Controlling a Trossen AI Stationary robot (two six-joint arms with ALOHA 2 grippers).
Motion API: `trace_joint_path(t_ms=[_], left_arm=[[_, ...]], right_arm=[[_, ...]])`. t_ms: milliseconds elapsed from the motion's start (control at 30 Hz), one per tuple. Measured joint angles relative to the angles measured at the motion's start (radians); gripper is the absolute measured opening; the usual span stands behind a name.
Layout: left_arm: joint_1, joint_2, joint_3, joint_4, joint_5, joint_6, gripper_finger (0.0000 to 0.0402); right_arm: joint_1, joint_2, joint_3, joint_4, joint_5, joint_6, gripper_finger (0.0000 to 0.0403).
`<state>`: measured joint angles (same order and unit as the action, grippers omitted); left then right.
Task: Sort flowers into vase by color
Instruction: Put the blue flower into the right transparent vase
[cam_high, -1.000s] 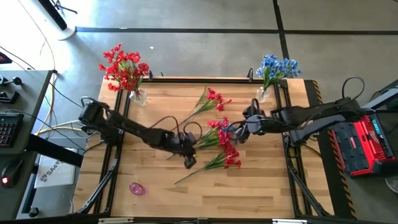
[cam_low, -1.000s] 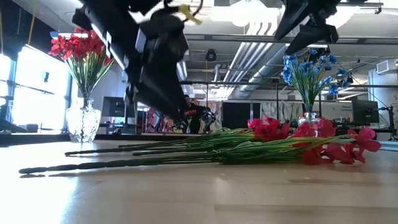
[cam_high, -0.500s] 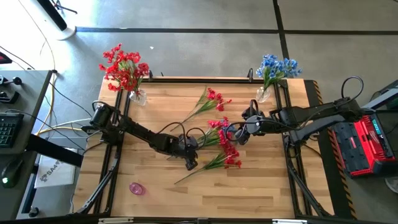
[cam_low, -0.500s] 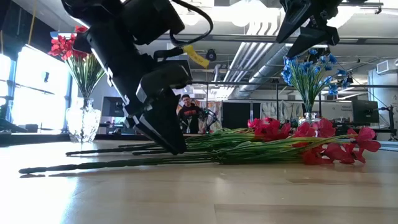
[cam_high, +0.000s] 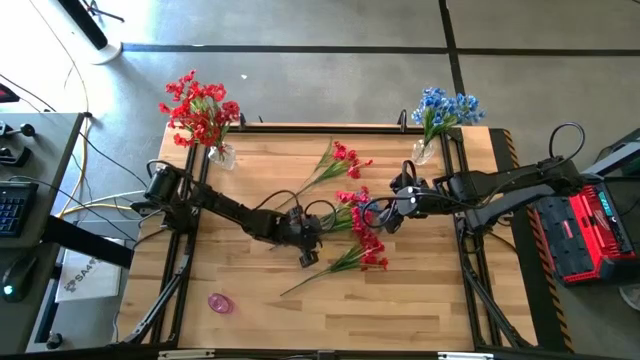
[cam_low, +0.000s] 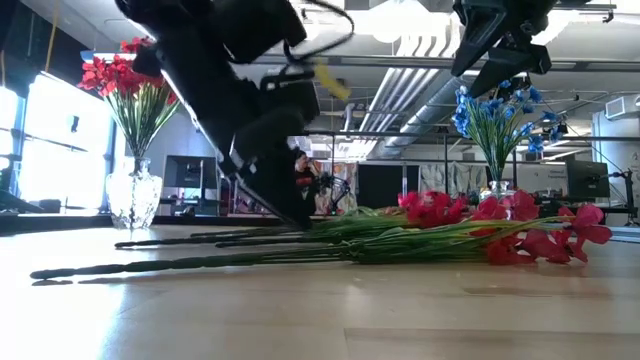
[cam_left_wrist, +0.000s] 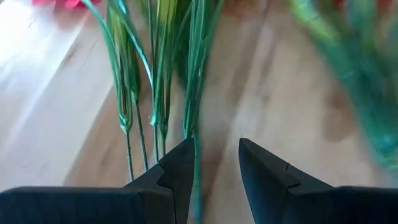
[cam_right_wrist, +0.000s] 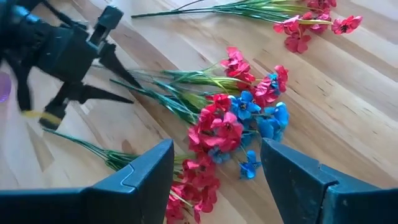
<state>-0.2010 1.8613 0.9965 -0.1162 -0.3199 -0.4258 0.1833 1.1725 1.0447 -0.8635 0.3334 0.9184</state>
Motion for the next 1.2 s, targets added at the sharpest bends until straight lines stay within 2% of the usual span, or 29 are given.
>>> trace_joint_path(t_ms=[267, 467, 633, 767, 933, 1033, 1133, 1200], left_arm=[[0.065, 0.008, -0.001, 0.003, 0.102, 0.072, 0.0113], [0.064, 0.008, -0.001, 0.001, 0.112, 0.099, 0.0113], [0.065, 0.046, 0.003, 0.009, 0.188, 0.116, 0.0109], [0.065, 0.065, 0.004, 0.009, 0.191, 0.092, 0.0079], [0.071, 0.050, 0.003, 0.002, 0.208, 0.030, 0.0010], [0.087, 0.015, -0.002, -0.004, 0.309, -0.003, 0.0008], [0.122, -0.045, -0.003, 0.018, 0.567, -0.080, 0.0003], [0.152, -0.092, -0.002, 0.041, 0.703, -0.141, 0.0002]], right_arm=[[0.000, 0.000, 0.000, -0.002, 0.014, 0.002, 0.0227], [0.000, 0.000, 0.000, -0.005, 0.018, 0.008, 0.0227], [0.000, 0.000, 0.000, -0.003, 0.035, 0.018, 0.0227], [0.000, 0.000, 0.000, -0.001, 0.036, 0.028, 0.0227], [0.002, 0.000, 0.000, -0.003, 0.033, 0.067, 0.0227], [0.003, -0.006, 0.000, -0.017, 0.032, 0.098, 0.0227], [0.003, -0.031, 0.000, -0.022, 0.031, 0.102, 0.0227], [0.003, -0.053, 0.000, -0.018, 0.031, 0.102, 0.0227]])
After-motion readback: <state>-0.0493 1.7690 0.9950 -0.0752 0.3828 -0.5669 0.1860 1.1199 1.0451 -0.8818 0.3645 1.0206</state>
